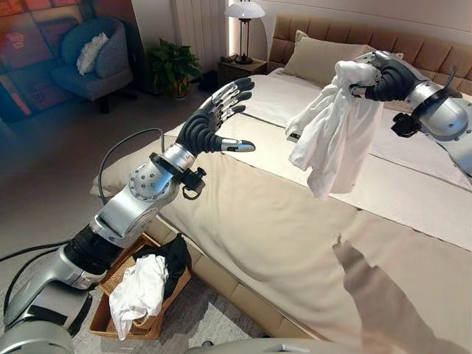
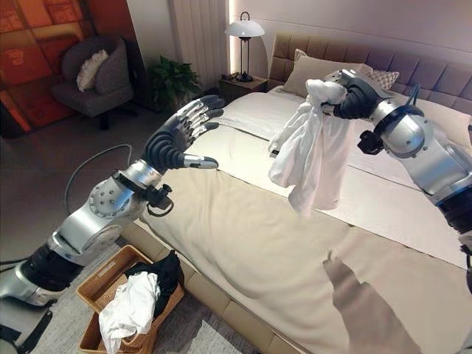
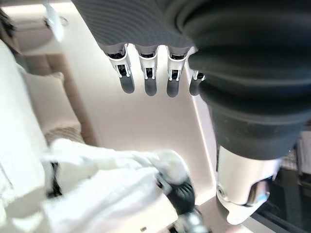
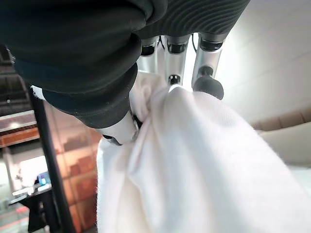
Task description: Pick up clothes into the bucket
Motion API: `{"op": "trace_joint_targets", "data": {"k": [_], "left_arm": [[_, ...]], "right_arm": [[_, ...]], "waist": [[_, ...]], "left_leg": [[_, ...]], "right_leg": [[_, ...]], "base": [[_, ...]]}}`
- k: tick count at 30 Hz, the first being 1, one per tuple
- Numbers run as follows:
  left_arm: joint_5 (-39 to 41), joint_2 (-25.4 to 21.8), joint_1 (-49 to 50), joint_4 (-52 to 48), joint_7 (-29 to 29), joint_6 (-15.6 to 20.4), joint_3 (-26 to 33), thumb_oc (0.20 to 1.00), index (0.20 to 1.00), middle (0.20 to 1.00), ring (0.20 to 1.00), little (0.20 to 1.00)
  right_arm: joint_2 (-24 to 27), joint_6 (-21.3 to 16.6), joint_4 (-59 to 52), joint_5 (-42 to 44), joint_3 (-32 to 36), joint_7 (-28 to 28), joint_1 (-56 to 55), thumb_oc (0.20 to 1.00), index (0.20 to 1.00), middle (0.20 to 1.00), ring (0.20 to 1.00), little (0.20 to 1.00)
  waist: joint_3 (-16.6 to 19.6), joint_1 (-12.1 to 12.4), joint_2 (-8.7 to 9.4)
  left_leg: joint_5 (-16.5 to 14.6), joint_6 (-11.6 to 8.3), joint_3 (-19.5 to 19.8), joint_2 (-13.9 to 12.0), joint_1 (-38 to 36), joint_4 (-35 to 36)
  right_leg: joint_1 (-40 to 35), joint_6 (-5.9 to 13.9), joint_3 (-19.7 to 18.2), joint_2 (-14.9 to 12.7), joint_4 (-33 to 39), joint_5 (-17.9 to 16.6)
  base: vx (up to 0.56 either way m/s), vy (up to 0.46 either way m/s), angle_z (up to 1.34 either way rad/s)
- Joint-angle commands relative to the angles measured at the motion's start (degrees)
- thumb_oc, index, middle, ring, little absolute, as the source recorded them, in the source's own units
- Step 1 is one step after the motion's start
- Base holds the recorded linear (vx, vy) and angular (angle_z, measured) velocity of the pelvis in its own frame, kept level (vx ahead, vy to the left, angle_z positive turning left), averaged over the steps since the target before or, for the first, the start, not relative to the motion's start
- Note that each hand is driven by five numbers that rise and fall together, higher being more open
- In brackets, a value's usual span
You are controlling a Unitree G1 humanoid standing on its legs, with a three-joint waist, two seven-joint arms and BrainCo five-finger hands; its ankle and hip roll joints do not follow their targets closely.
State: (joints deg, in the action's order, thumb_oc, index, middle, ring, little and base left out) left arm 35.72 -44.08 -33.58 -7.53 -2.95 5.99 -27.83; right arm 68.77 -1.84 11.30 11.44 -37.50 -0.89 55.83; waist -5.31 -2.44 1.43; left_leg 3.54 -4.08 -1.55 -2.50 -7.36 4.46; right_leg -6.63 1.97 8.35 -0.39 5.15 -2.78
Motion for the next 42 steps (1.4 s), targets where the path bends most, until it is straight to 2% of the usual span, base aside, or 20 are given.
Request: {"op": "trace_joint_targets", "data": {"k": [1,7,12,19,21,23,25,26,33,38,42], "left_arm": [[-4.42,1.30,-1.74,3.59,-2.13,2.22,2.34,1.000,1.000,1.000,1.000,1.000],[-7.69,4.30,-5.08,10.35,-2.63,1.46,0.56,1.000,1.000,1.000,1.000,1.000],[-7.87,7.51,-9.73,15.39,-2.05,0.93,-3.55,1.000,1.000,1.000,1.000,1.000],[-3.62,10.15,-16.06,16.21,0.09,0.81,-10.78,1.000,1.000,1.000,1.000,1.000],[1.16,8.79,-19.36,14.07,2.10,0.87,-14.97,1.000,1.000,1.000,1.000,1.000],[3.14,7.93,-20.92,12.82,3.17,0.83,-16.79,1.000,1.000,1.000,1.000,1.000],[8.05,4.15,-24.71,9.33,5.77,0.50,-21.32,1.000,1.000,1.000,1.000,1.000],[8.13,4.08,-24.78,9.32,5.78,0.49,-21.32,1.000,1.000,1.000,1.000,1.000],[19.38,-5.48,-31.88,4.59,11.91,-0.82,-29.02,1.000,1.000,1.000,1.000,1.000],[23.71,-6.80,-32.80,5.36,14.40,-2.24,-30.57,1.000,1.000,1.000,1.000,1.000],[19.47,-7.77,-31.28,7.51,12.27,-1.17,-28.51,1.000,1.000,1.000,1.000,1.000]], "right_arm": [[3.27,-1.56,-3.12,1.78,4.64,1.48,1.56,0.200,0.200,0.200,0.200,0.200],[2.97,-1.97,-6.27,2.83,5.54,1.42,1.84,0.200,0.200,0.200,0.200,0.200],[1.75,-2.54,-8.19,3.81,4.80,1.34,3.20,0.200,0.200,0.200,0.200,0.200],[-1.24,-3.16,-9.87,5.37,1.04,1.14,7.16,0.200,0.200,0.200,0.200,0.200],[-1.81,-3.29,-10.32,6.04,-0.88,0.85,8.54,0.200,0.200,0.200,0.200,0.200],[-1.86,-3.24,-10.46,6.13,-1.84,0.62,9.25,0.200,0.200,0.200,0.200,0.200],[-1.77,-3.28,-10.98,6.64,-4.77,-0.10,11.17,0.200,0.200,0.200,0.200,0.200],[-1.80,-3.29,-10.93,6.67,-4.82,-0.10,11.29,0.200,0.200,0.200,0.200,0.200],[0.27,-4.37,-11.38,8.95,-8.69,-2.14,11.76,0.200,0.200,0.200,0.200,0.200],[-0.10,-5.27,-11.49,9.76,-9.21,-2.86,11.53,0.200,0.200,0.200,0.200,0.200],[-2.13,-6.02,-13.29,10.04,-7.53,-2.31,11.11,0.200,0.200,0.200,0.200,0.200]], "waist": [[2.72,1.06,3.28],[2.88,0.06,3.04],[2.88,-0.97,2.89],[2.32,-1.61,2.53],[2.07,-1.62,2.29],[1.95,-1.64,2.24],[1.76,-1.38,2.09],[1.70,-1.42,2.11],[1.84,-1.17,1.66],[2.20,-1.22,1.57],[2.40,-0.80,1.37]], "left_leg": [[-2.07,0.29,-0.24,0.45,2.61,-3.45],[-2.14,0.31,-1.00,0.36,2.46,-3.27],[-1.99,0.22,-1.29,0.30,2.61,-3.13],[-1.79,0.09,-1.48,0.13,3.25,-3.37],[-1.62,-0.01,-1.44,0.19,3.56,-3.51],[-1.52,-0.09,-1.43,0.17,3.74,-3.57],[-1.18,-0.34,-1.36,0.16,4.14,-3.59],[-1.18,-0.34,-1.34,0.17,4.15,-3.59],[0.08,-1.05,-1.06,0.22,4.26,-2.29],[0.36,-1.24,-0.95,0.40,3.82,-1.50],[-0.45,-0.49,-0.50,0.95,3.18,-1.76]], "right_leg": [[-0.40,4.99,1.12,-3.98,-2.61,1.56],[-0.23,5.12,0.35,-3.88,-2.33,1.41],[0.15,5.11,-0.12,-3.73,-2.23,1.23],[0.77,5.08,-0.21,-3.65,-2.01,0.81],[0.94,5.12,0.01,-3.57,-1.90,0.65],[0.95,5.14,0.20,-3.61,-1.84,0.60],[0.98,5.20,0.71,-3.65,-1.67,0.37],[0.97,5.20,0.73,-3.65,-1.66,0.37],[0.52,5.53,2.77,-3.93,-1.55,0.15],[-0.08,5.69,3.65,-4.13,-1.44,0.23],[-0.14,5.92,3.09,-4.59,-1.60,0.13]], "base": [[0.00,-0.009,-0.05],[0.00,-0.004,-0.07],[0.00,-0.003,-0.04],[0.00,-0.003,-0.02],[0.00,0.000,0.00],[0.00,0.000,0.00],[-0.01,-0.001,0.02],[0.00,-0.001,0.04],[0.00,0.008,0.16],[0.01,0.016,0.17],[0.01,0.018,0.08]]}}
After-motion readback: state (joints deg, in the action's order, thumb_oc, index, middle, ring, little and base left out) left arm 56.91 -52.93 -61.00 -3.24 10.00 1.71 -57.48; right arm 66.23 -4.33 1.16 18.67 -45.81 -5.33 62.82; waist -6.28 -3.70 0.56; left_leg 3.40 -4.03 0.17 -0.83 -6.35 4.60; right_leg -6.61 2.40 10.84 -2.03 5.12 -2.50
